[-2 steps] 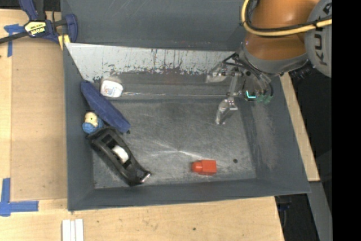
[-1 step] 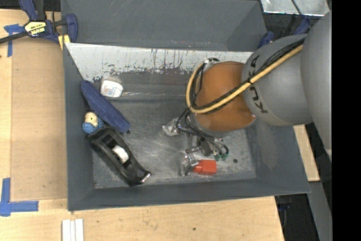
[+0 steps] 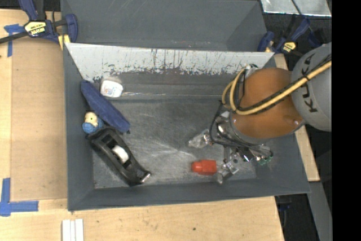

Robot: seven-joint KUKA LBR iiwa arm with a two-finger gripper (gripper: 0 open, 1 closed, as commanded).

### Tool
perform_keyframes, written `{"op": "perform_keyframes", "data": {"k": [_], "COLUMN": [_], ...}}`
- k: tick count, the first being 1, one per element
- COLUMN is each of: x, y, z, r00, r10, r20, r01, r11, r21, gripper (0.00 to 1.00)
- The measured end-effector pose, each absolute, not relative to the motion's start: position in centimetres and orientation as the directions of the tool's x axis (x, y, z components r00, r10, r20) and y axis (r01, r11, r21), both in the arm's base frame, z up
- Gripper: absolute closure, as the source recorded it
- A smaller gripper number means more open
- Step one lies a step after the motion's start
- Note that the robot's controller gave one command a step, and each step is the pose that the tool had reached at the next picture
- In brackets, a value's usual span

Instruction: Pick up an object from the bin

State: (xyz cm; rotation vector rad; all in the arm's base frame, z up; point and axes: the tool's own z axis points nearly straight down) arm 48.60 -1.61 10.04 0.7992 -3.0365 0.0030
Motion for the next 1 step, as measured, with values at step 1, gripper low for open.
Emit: {"op": "perform_keyframes", "data": {"k": [1], "x": [48.84], "y": [-0.78], "z": [10.41], "r00": [-0.873], "r10": [-0.488], "r20": [-0.004], "r01": [-0.488], "r11": [0.873], "r21": [-0.001], "gripper": [0.0]}}
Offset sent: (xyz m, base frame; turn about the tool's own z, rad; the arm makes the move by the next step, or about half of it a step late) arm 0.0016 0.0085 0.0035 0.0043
